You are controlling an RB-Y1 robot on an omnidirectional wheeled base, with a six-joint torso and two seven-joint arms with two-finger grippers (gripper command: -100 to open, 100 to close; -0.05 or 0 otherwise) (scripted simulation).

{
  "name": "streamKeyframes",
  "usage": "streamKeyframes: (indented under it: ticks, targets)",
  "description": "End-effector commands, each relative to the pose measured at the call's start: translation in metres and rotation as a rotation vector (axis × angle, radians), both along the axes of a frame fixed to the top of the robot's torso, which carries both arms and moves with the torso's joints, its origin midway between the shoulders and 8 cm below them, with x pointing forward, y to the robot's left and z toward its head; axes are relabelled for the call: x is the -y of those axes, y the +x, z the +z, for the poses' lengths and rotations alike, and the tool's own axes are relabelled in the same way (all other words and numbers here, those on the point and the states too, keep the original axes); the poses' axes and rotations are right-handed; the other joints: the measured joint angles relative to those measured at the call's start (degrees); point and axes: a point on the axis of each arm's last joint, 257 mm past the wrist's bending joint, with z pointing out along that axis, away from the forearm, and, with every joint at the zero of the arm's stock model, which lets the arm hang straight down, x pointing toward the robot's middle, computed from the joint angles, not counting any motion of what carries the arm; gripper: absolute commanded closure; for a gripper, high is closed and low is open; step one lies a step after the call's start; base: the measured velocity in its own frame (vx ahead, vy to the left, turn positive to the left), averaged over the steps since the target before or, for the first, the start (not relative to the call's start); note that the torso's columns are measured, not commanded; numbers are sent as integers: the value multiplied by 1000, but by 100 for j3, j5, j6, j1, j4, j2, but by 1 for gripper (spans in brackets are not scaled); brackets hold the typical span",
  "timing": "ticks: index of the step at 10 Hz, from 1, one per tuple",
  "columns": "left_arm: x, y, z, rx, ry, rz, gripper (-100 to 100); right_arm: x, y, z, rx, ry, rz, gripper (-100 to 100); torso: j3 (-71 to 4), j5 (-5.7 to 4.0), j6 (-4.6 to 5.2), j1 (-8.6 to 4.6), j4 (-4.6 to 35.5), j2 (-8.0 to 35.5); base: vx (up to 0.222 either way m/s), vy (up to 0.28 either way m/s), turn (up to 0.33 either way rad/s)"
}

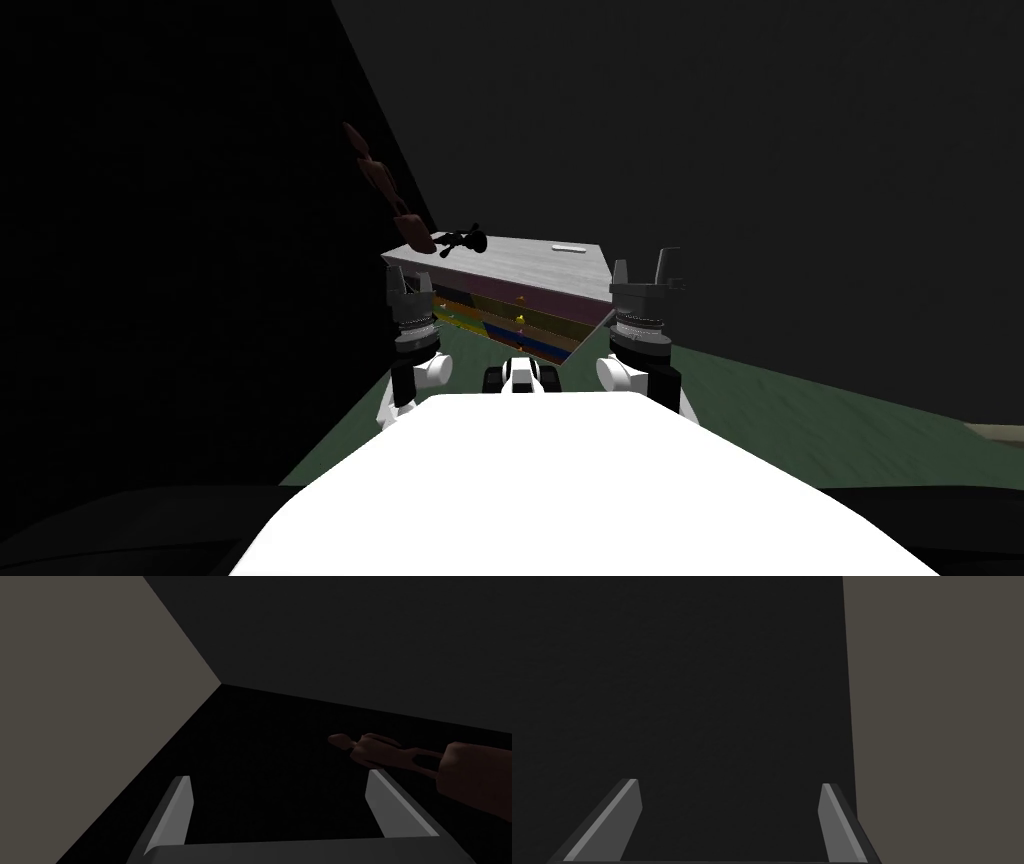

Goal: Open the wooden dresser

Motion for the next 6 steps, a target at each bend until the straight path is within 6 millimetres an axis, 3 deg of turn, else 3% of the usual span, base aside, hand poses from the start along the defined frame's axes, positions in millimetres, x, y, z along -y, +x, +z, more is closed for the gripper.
streamKeyframes:
  ticks: [1,6]
  targets:
    - [3,14,-23,-58,37,-7,-100,0,0,0,0,0,0,0,-6,0,-1,4,5,3,-1,-62,-22]
    - [6,39,-69,-162,72,-5,-100,0,0,0,0,0,0,0,-5,3,-1,10,8,8,1,-61,-31]
